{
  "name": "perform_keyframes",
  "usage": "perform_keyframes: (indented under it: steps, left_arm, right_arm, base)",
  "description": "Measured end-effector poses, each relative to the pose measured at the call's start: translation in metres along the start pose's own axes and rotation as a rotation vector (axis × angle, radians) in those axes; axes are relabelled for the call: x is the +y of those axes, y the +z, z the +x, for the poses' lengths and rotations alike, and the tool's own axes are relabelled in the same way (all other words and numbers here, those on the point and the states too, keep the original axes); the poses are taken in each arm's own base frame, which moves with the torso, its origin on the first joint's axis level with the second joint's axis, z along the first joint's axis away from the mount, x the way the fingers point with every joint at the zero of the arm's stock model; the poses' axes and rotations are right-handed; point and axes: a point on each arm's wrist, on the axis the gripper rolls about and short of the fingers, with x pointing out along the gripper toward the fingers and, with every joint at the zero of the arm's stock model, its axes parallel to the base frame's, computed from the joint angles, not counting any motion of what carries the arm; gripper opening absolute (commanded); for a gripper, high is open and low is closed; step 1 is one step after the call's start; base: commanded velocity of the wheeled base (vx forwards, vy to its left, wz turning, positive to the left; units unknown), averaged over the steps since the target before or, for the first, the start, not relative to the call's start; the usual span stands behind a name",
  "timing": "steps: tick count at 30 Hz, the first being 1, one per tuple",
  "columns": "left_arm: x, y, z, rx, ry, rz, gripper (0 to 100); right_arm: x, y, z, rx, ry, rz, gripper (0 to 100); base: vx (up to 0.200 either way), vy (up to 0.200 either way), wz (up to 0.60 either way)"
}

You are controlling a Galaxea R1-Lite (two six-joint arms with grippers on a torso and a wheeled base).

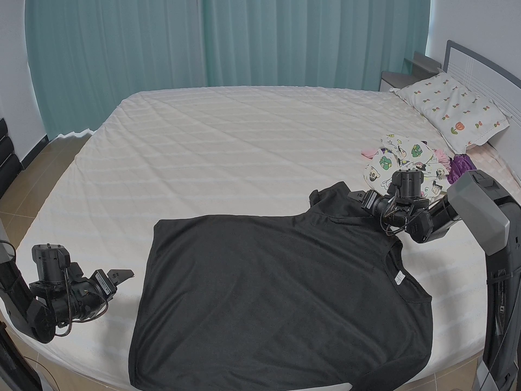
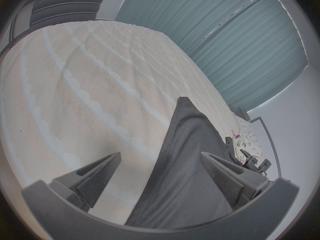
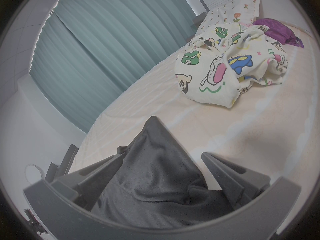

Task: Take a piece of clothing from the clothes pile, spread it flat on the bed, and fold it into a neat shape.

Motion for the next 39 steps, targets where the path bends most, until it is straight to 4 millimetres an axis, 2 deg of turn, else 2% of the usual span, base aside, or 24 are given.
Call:
perform_keyframes:
  steps: [11,18,24,29,30,35,39]
  left_arm:
    - [0.001,0.000,0.001,0.003,0.003,-0.001,100]
    - [0.000,0.001,0.002,0.001,0.001,0.000,100]
    - [-0.008,0.011,0.007,-0.037,-0.030,0.014,100]
    - [-0.019,0.024,0.015,-0.084,-0.070,0.021,100]
    - [-0.021,0.027,0.017,-0.093,-0.078,0.023,100]
    - [-0.031,0.039,0.030,-0.121,-0.109,0.035,100]
    - [-0.044,0.050,0.050,-0.162,-0.125,0.053,100]
  right_arm:
    - [-0.005,-0.003,0.011,0.017,-0.023,0.006,0]
    - [-0.006,0.006,0.011,-0.025,-0.007,0.018,0]
    - [-0.003,0.016,0.010,-0.100,0.001,0.016,0]
    - [-0.005,0.016,0.009,-0.105,-0.012,0.018,0]
    - [-0.006,0.015,0.009,-0.101,-0.015,0.018,100]
    - [-0.006,0.011,0.009,-0.089,-0.018,0.017,100]
    - [-0.005,0.009,0.009,-0.083,-0.018,0.016,100]
  base:
    - [0.000,0.000,0.00]
    - [0.000,0.000,0.00]
    - [0.000,0.000,0.00]
    - [0.000,0.000,0.00]
    - [0.000,0.000,0.00]
    - [0.000,0.000,0.00]
    - [0.000,0.000,0.00]
